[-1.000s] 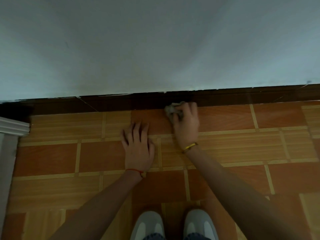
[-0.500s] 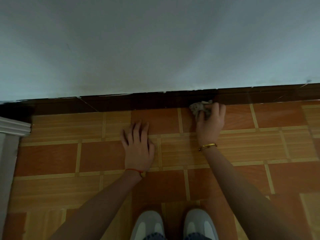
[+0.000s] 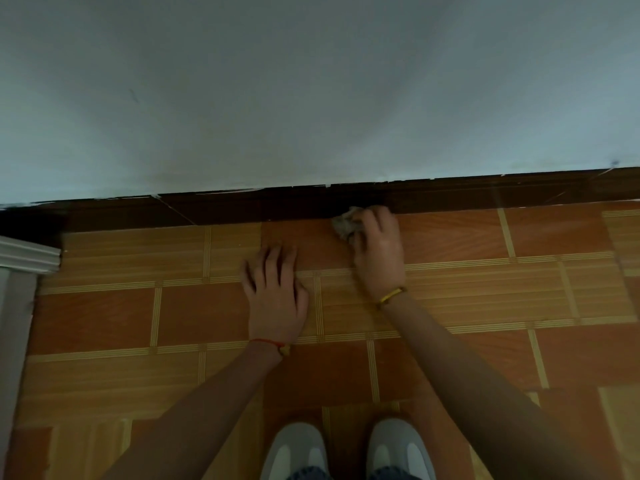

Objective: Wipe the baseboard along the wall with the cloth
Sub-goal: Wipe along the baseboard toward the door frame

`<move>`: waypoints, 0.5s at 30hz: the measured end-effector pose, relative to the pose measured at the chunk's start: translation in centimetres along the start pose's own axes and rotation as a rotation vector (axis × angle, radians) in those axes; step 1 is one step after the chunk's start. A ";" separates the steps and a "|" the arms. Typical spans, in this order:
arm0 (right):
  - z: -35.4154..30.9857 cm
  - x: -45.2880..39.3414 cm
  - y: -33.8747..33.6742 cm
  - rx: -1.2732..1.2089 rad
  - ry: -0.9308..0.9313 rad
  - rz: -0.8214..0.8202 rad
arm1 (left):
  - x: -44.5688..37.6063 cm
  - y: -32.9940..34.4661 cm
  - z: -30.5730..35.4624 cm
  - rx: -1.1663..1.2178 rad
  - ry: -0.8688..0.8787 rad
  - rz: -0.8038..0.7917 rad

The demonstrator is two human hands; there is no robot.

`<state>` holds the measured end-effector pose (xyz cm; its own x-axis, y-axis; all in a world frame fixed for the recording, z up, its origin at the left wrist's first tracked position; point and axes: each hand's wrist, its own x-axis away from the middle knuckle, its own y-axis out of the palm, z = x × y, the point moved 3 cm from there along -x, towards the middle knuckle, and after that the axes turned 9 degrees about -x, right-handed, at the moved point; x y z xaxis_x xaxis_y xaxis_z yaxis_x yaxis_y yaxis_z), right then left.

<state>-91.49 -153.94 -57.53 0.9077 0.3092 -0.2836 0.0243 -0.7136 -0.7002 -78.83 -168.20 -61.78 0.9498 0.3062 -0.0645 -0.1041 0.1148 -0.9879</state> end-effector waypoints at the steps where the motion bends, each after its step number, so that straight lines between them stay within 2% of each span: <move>1: 1.1 0.1 -1.2 0.000 0.035 0.059 | 0.0 0.0 0.0 0.003 -0.001 -0.002; 4: 4.2 0.4 -4.1 -0.013 0.225 0.260 | 0.0 -0.1 0.1 0.001 0.001 -0.007; 6: 4.5 0.5 -4.4 -0.042 0.311 0.331 | 0.0 -0.1 0.1 -0.007 -0.001 -0.010; 8: 3.1 0.3 -3.2 -0.058 0.272 0.294 | 0.0 -0.1 0.2 -0.012 -0.004 -0.018; 11: 0.9 0.3 -0.6 -0.063 0.177 0.147 | 0.0 -0.1 0.2 -0.014 0.000 -0.019; 15: 1.1 0.3 -0.5 -0.060 0.132 0.069 | 0.0 -0.1 0.2 -0.010 0.005 -0.002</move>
<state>-91.71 -152.77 -57.99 0.9550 0.1756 -0.2389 -0.0190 -0.7677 -0.6405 -78.83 -168.04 -61.68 0.9513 0.3015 -0.0636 -0.0996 0.1058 -0.9894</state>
